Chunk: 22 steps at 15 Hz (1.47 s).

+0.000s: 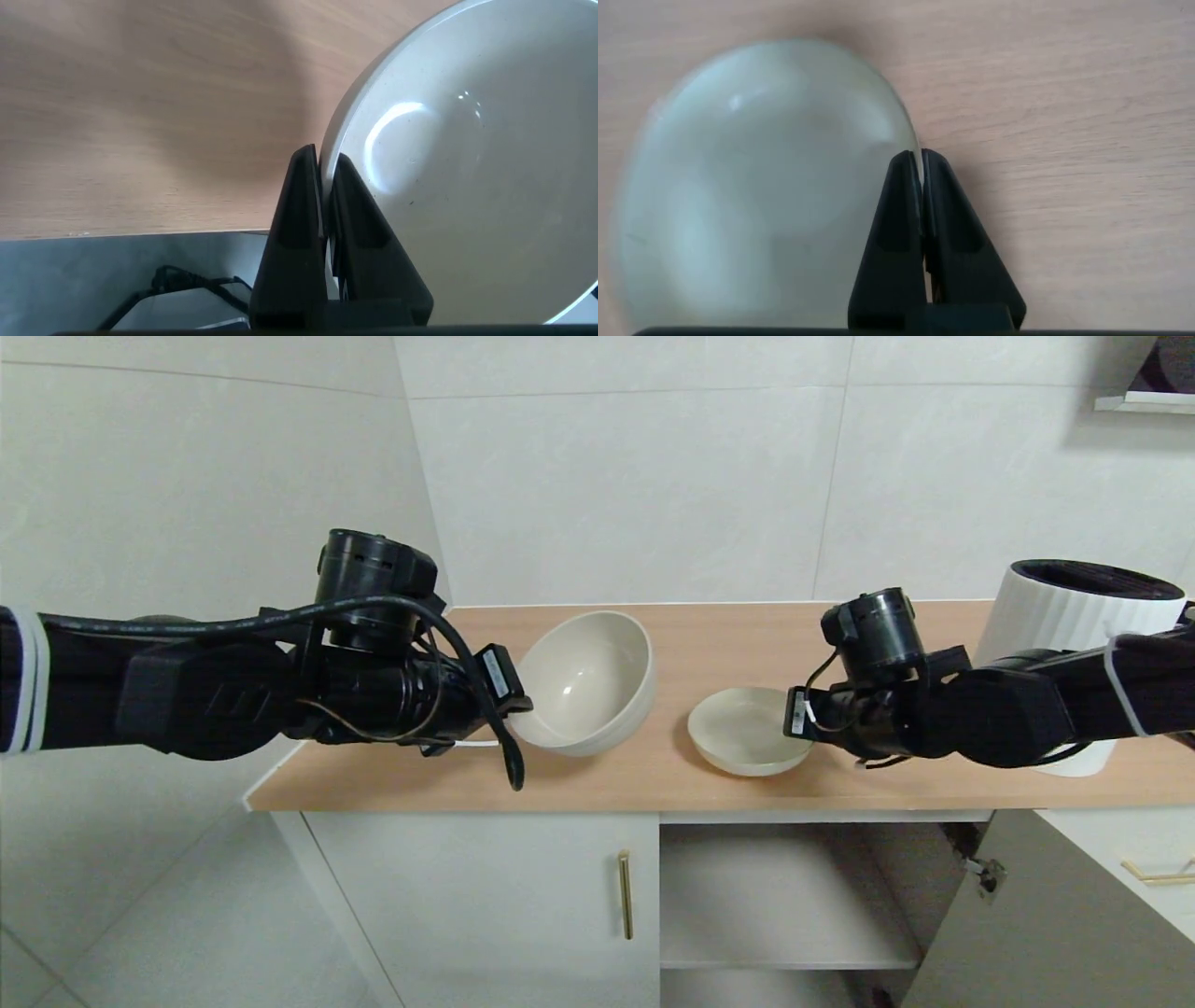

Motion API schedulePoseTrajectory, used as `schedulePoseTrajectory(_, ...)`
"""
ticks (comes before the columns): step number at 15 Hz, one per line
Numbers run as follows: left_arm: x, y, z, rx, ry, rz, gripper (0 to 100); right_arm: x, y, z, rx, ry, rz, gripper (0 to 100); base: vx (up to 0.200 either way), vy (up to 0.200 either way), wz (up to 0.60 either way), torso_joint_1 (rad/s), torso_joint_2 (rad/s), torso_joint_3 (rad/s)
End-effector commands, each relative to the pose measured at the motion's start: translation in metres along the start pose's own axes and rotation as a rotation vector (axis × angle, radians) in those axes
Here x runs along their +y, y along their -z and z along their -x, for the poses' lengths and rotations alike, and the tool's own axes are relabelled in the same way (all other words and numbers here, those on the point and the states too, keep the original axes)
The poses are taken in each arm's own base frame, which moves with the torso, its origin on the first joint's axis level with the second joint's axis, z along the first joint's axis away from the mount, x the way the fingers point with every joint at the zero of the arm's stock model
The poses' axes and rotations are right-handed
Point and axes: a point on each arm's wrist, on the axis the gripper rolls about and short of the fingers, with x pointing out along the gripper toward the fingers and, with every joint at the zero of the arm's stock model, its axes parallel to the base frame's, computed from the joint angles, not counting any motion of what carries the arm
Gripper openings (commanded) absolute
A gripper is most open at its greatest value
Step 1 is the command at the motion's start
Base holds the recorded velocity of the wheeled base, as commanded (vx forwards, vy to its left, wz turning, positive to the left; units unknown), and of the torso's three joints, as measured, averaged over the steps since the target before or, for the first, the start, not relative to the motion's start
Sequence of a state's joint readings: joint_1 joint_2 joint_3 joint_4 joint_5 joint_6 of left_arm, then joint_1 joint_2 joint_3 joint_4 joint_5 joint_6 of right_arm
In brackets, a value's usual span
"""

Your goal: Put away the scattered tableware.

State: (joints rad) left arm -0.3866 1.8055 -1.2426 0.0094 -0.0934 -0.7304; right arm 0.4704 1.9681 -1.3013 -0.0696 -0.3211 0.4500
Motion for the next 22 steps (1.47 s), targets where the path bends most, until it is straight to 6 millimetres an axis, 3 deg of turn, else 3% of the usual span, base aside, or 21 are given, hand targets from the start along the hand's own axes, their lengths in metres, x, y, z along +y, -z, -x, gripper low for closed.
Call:
schedulePoseTrajectory(1, -0.001, -0.001, 0.011, -0.013, 0.011, 0.0, 0, -0.002, -0.012, 0.023, -0.033, -0.046, -0.018, 0, 0.0, 0.0, 0.0, 0.0, 0.0, 0.0)
schedulePoseTrajectory(5, 0.006, 0.01, 0.05, -0.033, 0.022, -0.044, 0, -0.017, -0.025, 0.085, -0.035, -0.138, -0.033, 0, 0.0, 0.0, 0.0, 0.0, 0.0, 0.0)
schedulePoseTrajectory(9, 0.009, 0.016, 0.083, -0.063, 0.052, -0.063, 0, -0.035, -0.017, 0.132, 0.04, -0.231, -0.02, 0, 0.0, 0.0, 0.0, 0.0, 0.0, 0.0)
schedulePoseTrajectory(16, 0.025, 0.044, 0.131, -0.073, 0.088, -0.085, 0, -0.054, 0.019, 0.145, 0.156, -0.193, 0.024, 0, 0.0, 0.0, 0.0, 0.0, 0.0, 0.0)
schedulePoseTrajectory(18, 0.032, 0.054, 0.137, -0.048, 0.1, -0.104, 0, -0.06, 0.028, 0.151, 0.181, -0.214, 0.042, 0, 0.0, 0.0, 0.0, 0.0, 0.0, 0.0)
schedulePoseTrajectory(22, 0.038, 0.06, 0.13, -0.022, 0.079, -0.113, 0, -0.066, 0.037, 0.154, 0.201, -0.213, 0.048, 0, 0.0, 0.0, 0.0, 0.0, 0.0, 0.0)
